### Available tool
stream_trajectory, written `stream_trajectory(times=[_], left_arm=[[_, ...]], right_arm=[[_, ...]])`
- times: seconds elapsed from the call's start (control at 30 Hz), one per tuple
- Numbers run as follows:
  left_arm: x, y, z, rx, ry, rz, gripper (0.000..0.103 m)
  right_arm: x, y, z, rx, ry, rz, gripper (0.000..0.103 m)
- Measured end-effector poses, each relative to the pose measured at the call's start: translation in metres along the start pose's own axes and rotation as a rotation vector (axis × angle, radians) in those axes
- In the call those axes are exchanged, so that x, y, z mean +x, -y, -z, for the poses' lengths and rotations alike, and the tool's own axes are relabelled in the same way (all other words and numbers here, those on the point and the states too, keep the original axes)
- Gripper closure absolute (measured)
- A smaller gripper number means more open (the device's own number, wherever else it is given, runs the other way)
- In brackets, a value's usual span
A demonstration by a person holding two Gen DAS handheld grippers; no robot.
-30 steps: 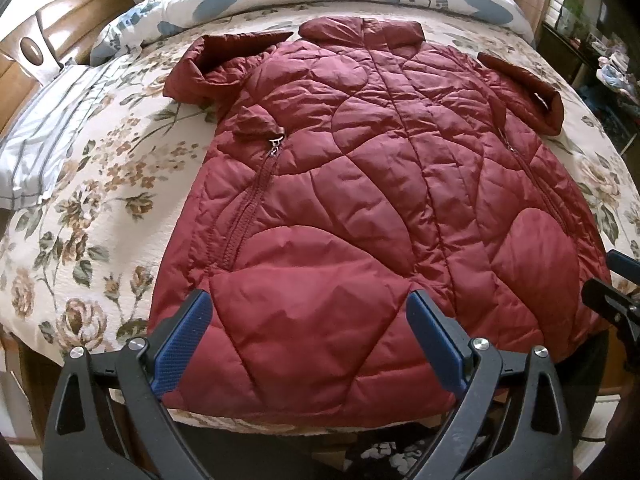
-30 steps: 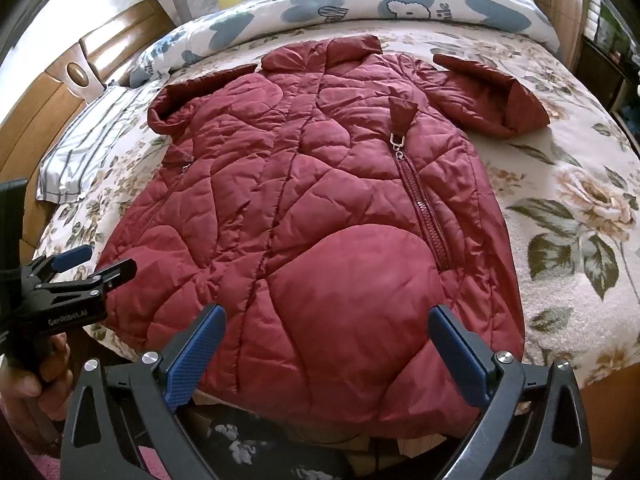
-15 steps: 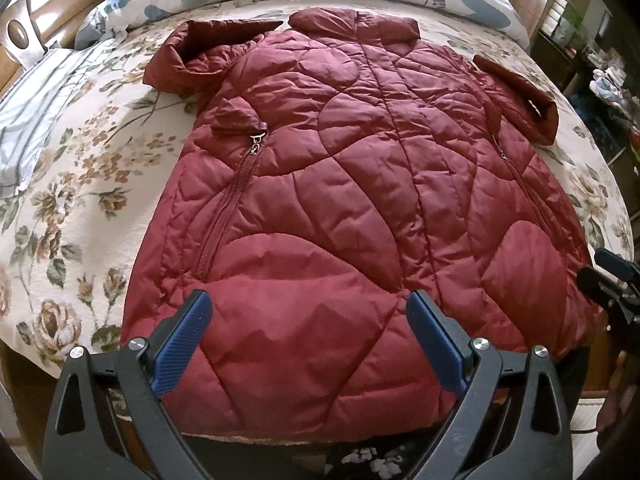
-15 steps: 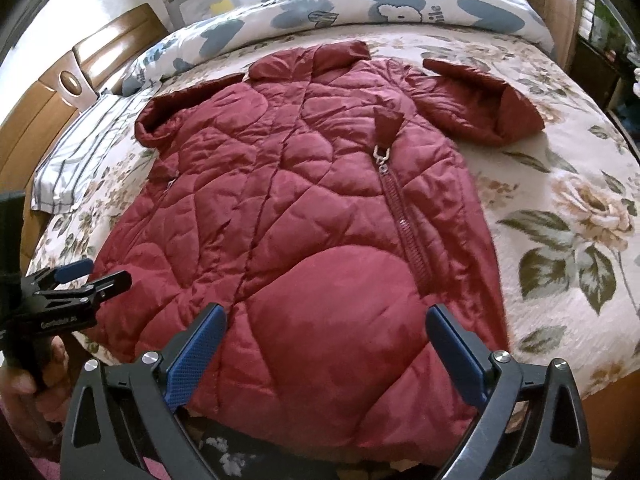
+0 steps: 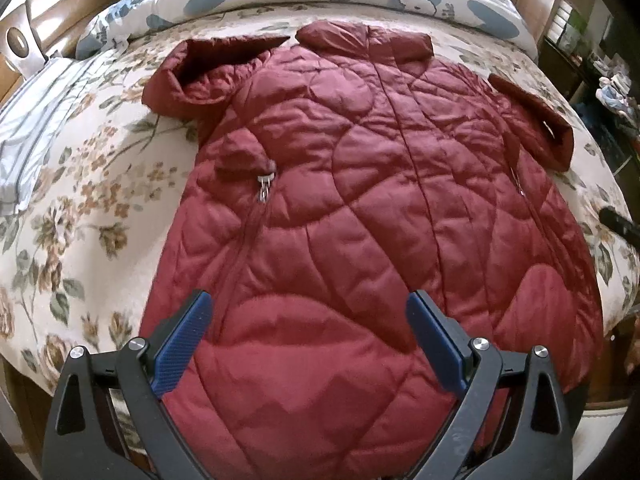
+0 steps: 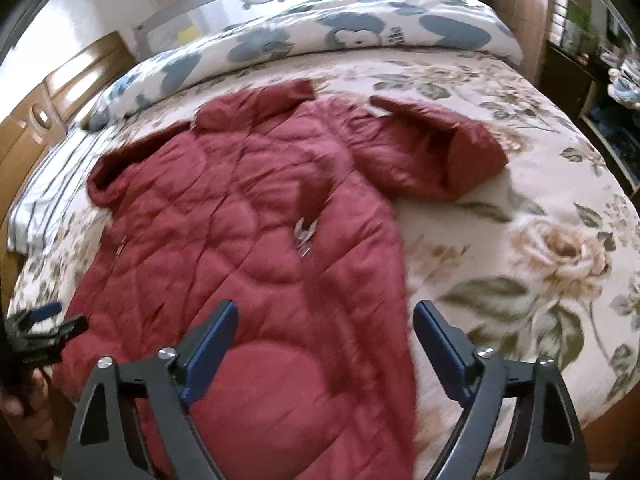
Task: Fold large clothes
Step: 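Grasp the red jacket sleeve cuff with the right gripper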
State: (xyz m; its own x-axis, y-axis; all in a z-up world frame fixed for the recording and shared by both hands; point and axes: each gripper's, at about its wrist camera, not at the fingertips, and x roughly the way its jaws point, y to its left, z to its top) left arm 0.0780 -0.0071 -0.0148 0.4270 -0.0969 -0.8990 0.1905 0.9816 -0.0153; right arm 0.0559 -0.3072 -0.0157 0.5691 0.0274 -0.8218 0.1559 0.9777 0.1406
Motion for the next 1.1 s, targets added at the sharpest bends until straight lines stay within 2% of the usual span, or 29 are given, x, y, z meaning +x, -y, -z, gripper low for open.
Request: stream_trajectory(times=[0.1, 0.23, 0.3, 0.5, 0.7, 0.77, 0.93, 0.97, 1.0, 1.1], left_arm=[[0.006, 0.000, -0.011, 0.009, -0.017, -0.024, 0.004], [0.010, 0.000, -0.026, 0.008, -0.014, -0.028, 0.005], [0.012, 0.000, -0.031, 0.008, -0.017, -0.026, 0.004], [0.019, 0.001, -0.038, 0.000, -0.025, -0.039, 0.004], [0.028, -0.002, -0.041, -0.013, -0.043, -0.058, 0.004], [0.031, -0.003, -0.042, -0.016, -0.047, -0.072, 0.004], [0.038, -0.012, -0.046, -0.065, -0.048, -0.039, 0.005], [0.041, -0.014, -0.047, -0.075, -0.047, -0.025, 0.004], [0.042, -0.015, -0.048, -0.082, -0.048, -0.011, 0.005], [0.049, -0.018, -0.049, -0.109, -0.052, 0.021, 0.005]], right_arm=[[0.008, 0.021, -0.024, 0.019, -0.002, 0.049, 0.022], [0.023, 0.047, -0.055, 0.065, 0.011, 0.060, 0.023], [0.032, 0.060, -0.075, 0.062, 0.031, 0.096, 0.024], [0.071, 0.079, -0.118, 0.045, 0.024, 0.162, 0.027], [0.117, 0.087, -0.143, 0.002, -0.022, 0.231, 0.029], [0.140, 0.093, -0.148, -0.005, -0.050, 0.258, 0.037], [0.167, 0.107, -0.153, -0.009, -0.087, 0.284, 0.057], [0.169, 0.107, -0.154, -0.008, -0.086, 0.278, 0.062], [0.168, 0.108, -0.155, -0.005, -0.079, 0.269, 0.076], [0.156, 0.103, -0.156, 0.006, -0.041, 0.241, 0.085]])
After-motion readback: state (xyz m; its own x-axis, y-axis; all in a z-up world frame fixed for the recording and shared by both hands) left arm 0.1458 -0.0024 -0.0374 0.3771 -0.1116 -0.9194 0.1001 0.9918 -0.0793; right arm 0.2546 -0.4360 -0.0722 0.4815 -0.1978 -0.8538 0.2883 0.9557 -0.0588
